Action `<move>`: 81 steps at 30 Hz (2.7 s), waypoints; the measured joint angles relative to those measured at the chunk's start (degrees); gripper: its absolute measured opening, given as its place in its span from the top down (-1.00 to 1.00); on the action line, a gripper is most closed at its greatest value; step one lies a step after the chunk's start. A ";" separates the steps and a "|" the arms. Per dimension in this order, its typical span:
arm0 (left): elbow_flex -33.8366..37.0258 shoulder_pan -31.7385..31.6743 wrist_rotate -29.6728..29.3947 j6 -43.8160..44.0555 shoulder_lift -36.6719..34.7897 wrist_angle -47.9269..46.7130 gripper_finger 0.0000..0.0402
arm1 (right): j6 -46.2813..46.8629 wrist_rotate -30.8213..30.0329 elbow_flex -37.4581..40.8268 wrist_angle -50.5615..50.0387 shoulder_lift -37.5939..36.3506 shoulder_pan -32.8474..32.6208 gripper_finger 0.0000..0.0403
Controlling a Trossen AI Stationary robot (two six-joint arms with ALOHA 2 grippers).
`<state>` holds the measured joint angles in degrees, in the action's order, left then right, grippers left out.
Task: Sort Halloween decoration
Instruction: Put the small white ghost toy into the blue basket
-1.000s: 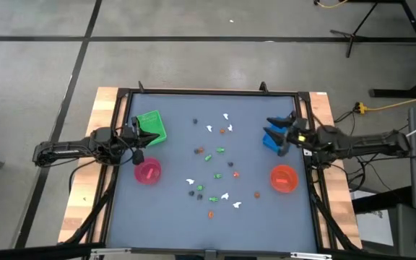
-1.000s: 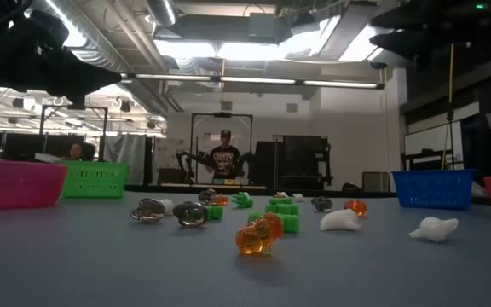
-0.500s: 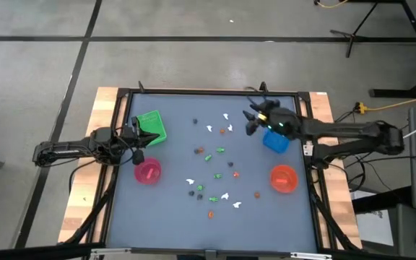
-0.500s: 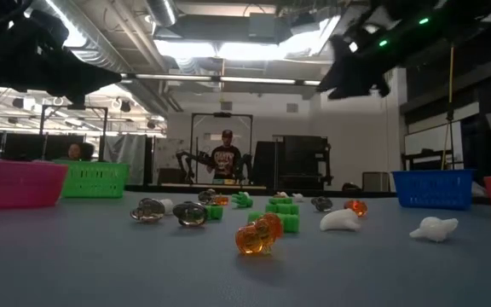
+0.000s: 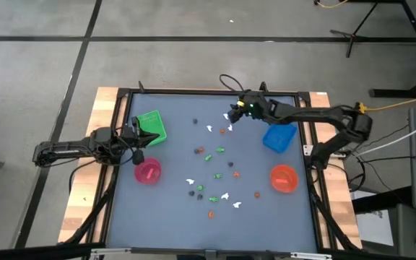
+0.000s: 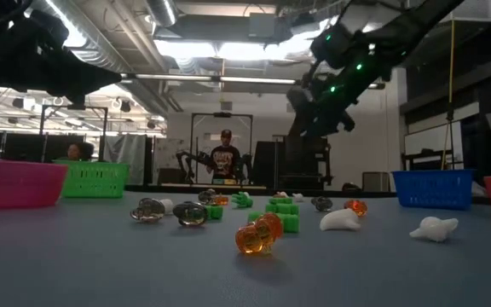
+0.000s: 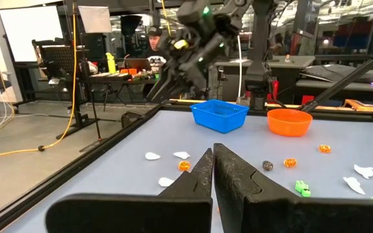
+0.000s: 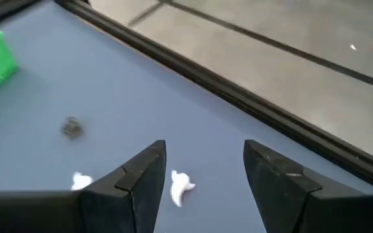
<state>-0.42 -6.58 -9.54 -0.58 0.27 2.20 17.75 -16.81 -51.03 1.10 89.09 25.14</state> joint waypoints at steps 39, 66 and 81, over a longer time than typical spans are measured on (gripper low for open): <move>0.00 0.00 -0.39 -0.02 0.00 0.02 1.00 | -3.03 7.31 -1.15 11.00 19.62 1.47 -0.03; -0.01 0.00 -0.42 -0.02 0.00 0.02 1.00 | 0.16 -0.91 -1.28 13.89 24.73 -2.42 -0.03; -0.01 0.00 -0.42 0.00 0.00 0.03 1.00 | -0.01 -0.23 -1.22 16.27 24.99 -2.31 0.34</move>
<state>-0.43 -6.58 -9.96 -0.58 0.27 2.23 17.74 -17.04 -52.25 17.37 114.08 22.83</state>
